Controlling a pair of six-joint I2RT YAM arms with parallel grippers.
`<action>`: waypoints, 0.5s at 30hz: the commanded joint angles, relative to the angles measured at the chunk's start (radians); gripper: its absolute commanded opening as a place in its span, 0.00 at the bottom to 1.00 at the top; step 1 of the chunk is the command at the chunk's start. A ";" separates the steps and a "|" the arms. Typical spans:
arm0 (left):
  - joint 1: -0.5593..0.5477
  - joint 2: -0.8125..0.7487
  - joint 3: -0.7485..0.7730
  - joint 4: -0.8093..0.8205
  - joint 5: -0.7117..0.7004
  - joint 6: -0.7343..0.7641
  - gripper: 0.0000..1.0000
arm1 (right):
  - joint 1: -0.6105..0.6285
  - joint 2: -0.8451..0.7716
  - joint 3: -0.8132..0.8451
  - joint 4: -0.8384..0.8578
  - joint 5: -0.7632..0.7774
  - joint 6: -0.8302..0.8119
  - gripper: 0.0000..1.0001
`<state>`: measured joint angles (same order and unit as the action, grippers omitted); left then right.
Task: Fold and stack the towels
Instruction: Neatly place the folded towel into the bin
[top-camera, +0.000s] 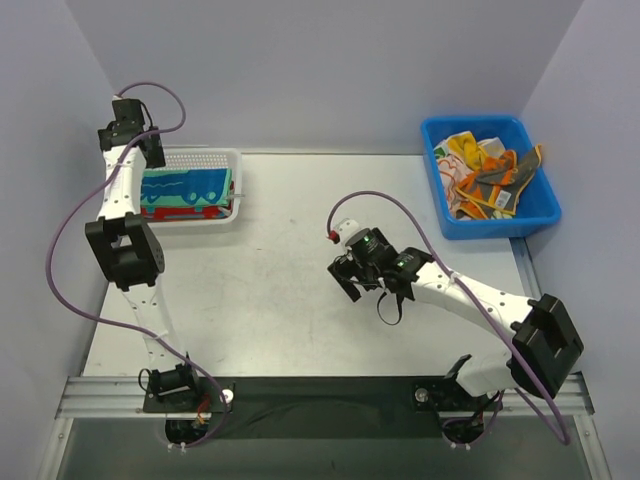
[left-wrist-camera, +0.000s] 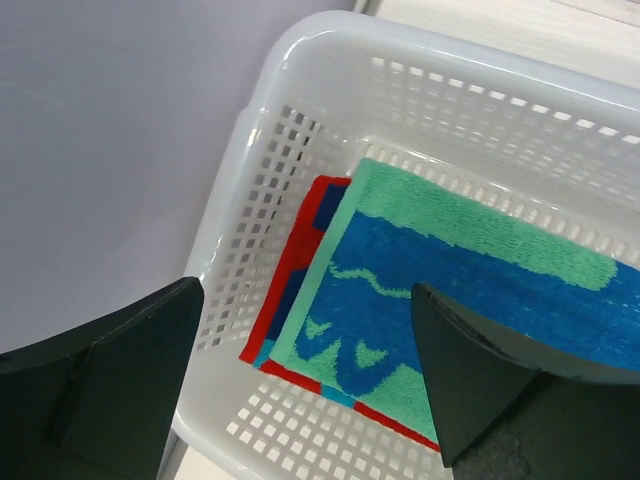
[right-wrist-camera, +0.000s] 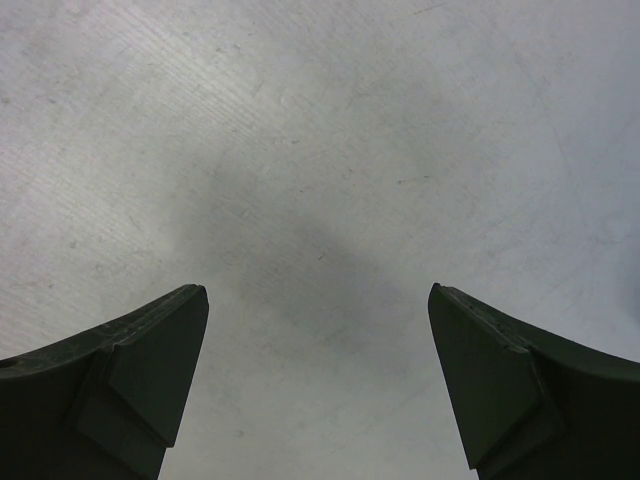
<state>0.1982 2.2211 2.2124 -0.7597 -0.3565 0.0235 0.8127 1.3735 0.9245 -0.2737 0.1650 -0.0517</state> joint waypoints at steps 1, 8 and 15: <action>0.006 -0.081 0.050 0.013 -0.124 -0.019 0.97 | -0.032 -0.034 0.050 -0.032 0.131 0.030 0.97; -0.083 -0.346 -0.136 0.016 0.062 -0.129 0.97 | -0.249 -0.039 0.172 -0.039 0.196 0.214 1.00; -0.304 -0.722 -0.616 0.121 0.206 -0.175 0.97 | -0.569 0.097 0.398 -0.058 0.179 0.341 1.00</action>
<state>-0.0498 1.6516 1.7916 -0.7082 -0.2764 -0.0959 0.3222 1.4117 1.2499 -0.3099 0.3077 0.1978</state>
